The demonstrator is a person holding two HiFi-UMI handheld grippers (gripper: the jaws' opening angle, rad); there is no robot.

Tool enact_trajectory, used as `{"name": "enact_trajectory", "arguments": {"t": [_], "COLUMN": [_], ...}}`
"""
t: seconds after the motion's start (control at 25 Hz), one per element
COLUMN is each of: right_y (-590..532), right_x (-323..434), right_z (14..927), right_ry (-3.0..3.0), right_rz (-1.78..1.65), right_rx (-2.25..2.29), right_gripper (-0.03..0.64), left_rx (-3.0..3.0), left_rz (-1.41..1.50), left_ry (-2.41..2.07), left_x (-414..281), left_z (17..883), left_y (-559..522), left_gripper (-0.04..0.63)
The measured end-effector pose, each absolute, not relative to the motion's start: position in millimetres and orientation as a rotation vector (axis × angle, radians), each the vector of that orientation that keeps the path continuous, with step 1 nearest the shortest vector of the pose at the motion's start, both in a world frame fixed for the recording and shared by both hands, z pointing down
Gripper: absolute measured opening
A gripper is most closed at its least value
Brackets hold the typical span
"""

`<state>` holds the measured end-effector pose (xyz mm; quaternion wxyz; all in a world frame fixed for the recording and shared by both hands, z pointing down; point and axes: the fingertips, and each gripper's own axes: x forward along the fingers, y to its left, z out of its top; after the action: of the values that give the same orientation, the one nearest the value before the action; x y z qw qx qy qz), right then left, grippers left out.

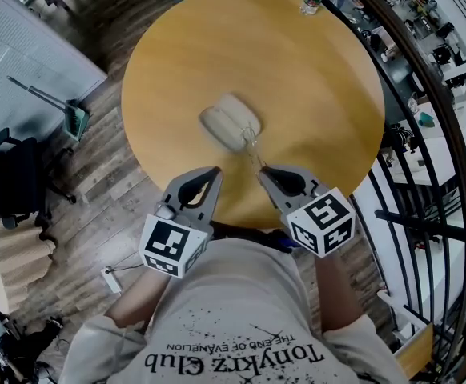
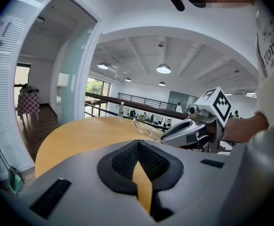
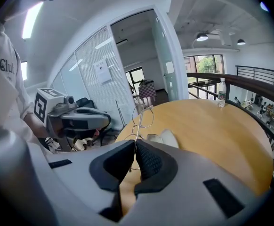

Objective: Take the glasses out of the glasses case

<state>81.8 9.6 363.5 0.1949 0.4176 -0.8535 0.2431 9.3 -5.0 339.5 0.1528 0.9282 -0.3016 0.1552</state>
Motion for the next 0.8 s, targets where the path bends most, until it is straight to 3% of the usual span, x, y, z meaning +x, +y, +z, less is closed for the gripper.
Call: {"name": "enact_trajectory", "arguments": {"t": [0.8], "right_y": [10], "right_x": [71], "right_z": [289], "right_ry": [-2.556], "right_rz": [0.582], "right_rx": [1.224], "right_gripper": [0.034], "left_rx": [2.689], "left_rz": [0.407], "left_ry": [-0.892], "left_x": [7], "left_z": [317], "left_y": [-4], "left_gripper": [0.025]}}
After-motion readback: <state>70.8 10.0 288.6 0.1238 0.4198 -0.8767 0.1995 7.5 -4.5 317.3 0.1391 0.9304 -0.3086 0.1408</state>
